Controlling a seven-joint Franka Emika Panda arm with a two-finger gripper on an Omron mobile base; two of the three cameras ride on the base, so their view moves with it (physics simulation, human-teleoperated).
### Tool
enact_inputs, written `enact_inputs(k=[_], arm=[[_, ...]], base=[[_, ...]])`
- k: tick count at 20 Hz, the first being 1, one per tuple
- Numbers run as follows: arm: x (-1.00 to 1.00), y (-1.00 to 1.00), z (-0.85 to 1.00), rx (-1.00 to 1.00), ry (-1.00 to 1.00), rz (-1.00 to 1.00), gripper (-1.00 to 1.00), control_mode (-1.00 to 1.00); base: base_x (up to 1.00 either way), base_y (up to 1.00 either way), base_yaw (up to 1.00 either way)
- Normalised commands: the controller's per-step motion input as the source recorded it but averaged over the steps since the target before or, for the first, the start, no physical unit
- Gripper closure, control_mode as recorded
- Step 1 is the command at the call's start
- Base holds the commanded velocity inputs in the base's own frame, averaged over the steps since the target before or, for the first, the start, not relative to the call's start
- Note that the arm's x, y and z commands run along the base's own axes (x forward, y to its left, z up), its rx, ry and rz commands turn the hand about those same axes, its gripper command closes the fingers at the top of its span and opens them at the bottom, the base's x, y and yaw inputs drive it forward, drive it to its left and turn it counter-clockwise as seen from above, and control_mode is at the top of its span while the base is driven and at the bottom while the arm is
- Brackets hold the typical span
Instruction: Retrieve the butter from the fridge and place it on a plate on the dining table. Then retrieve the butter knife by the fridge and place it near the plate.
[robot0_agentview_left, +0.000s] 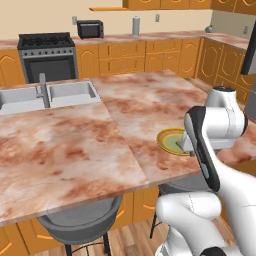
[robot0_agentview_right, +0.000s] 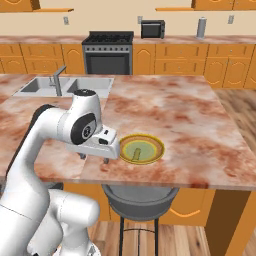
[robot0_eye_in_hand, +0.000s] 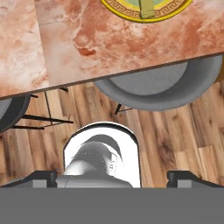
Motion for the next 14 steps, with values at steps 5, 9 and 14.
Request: enact_inputs(k=[5, 9, 14], arm=[[-0.04, 0.3, 0.0, -0.08, -0.05, 0.0, -1.0, -1.0], [0.06, 0.33, 0.0, -0.03, -0.11, 0.0, -1.0, -1.0], [0.0, 0.04, -0.02, 0.03, -0.07, 0.0, -1.0, -1.0]], base=[[0.0, 0.0, 0.0], [0.0, 0.0, 0.0], [0.0, 0.0, 0.0]])
